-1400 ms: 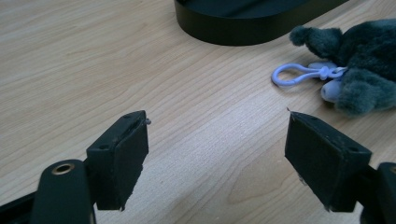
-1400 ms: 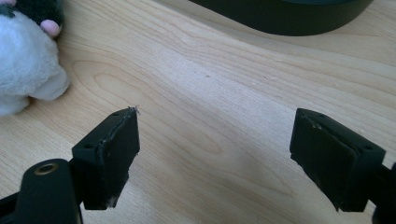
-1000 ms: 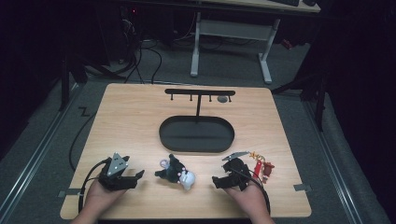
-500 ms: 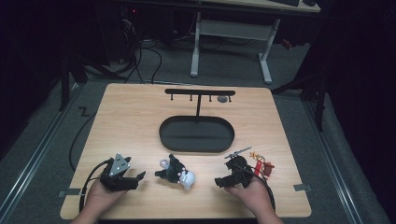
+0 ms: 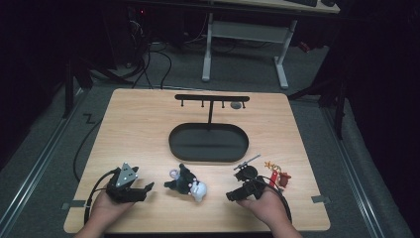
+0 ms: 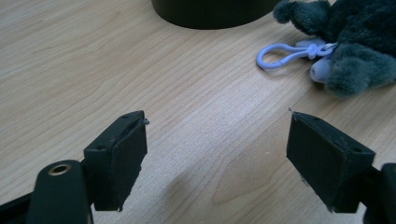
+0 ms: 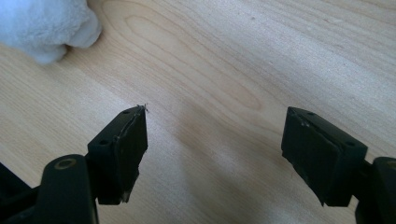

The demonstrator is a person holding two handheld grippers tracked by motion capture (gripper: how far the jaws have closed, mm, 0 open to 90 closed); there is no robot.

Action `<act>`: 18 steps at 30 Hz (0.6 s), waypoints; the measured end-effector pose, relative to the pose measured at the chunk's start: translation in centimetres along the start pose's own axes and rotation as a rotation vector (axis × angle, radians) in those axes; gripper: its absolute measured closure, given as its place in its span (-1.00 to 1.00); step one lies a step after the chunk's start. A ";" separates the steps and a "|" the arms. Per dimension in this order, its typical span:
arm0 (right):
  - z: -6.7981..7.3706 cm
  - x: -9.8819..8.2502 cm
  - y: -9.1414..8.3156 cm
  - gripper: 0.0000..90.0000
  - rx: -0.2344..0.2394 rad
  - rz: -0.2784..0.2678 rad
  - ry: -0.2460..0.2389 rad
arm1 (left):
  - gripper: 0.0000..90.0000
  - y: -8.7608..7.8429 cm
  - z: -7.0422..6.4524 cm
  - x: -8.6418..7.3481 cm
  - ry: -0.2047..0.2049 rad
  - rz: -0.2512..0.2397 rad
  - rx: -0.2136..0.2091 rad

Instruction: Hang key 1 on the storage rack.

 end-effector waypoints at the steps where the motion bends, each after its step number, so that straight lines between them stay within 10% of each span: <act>1: 0.0 0.1 -0.1 -0.48 0.002 0.006 0.001 | -0.54 0.0 0.0 0.0 0.000 0.000 0.000; 18: -3.0 -0.9 -2.5 -0.49 -0.076 0.038 0.077 | -0.54 0.1 0.0 0.0 0.005 0.010 -0.009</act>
Point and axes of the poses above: each handheld gripper's, and its own axes: y roughly forward along the jaws, x roughly out of its top, z roughly to its left, the point moved 1 cm from there along y, roughly forward along the jaws, and after that the axes turned 4 degrees about -z, right-handed, at the moved point
